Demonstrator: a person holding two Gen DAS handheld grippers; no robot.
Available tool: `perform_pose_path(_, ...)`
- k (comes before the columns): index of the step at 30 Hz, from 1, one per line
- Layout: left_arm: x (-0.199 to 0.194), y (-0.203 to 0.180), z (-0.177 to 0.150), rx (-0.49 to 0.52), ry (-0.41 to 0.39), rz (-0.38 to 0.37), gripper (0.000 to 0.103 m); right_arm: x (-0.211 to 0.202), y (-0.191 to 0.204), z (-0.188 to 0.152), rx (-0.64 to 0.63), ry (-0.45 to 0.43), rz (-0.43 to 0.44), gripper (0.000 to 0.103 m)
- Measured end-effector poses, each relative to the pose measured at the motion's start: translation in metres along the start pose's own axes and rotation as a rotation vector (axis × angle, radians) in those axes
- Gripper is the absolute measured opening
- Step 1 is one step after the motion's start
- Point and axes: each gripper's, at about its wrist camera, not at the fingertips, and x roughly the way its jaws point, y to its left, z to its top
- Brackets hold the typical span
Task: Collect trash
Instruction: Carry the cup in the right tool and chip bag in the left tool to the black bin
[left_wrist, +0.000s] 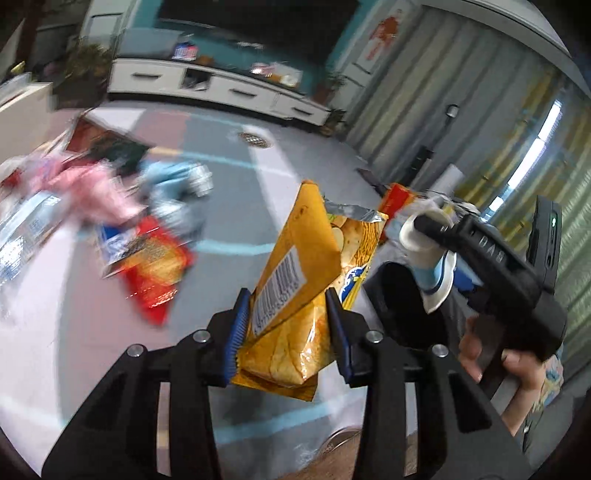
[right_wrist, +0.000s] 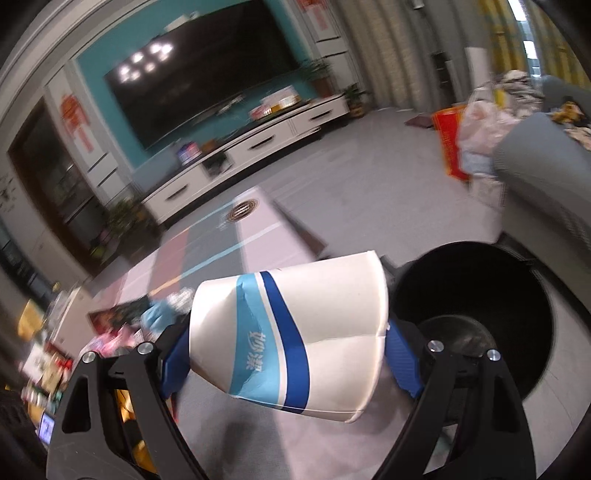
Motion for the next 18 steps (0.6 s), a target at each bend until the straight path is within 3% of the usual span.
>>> perform_pose_path(8, 0.074, -0.079, 0.012, 0.098, 0.087, -0.137, 0.042, -0.014, -0.09, 0.007, 0.208, -0.054, -0.113, 0.086)
perform_pose_path(13, 0.132, -0.121, 0.01, 0.169, 0.181, -0.202, 0.042, -0.013, -0.135, 0.005, 0.335, -0.056, -0.164, 0.086)
perform_pose_path(18, 0.18, -0.14, -0.005, 0.171, 0.294, -0.242, 0.044, -0.009, -0.168, -0.004, 0.416, -0.036, -0.24, 0.086)
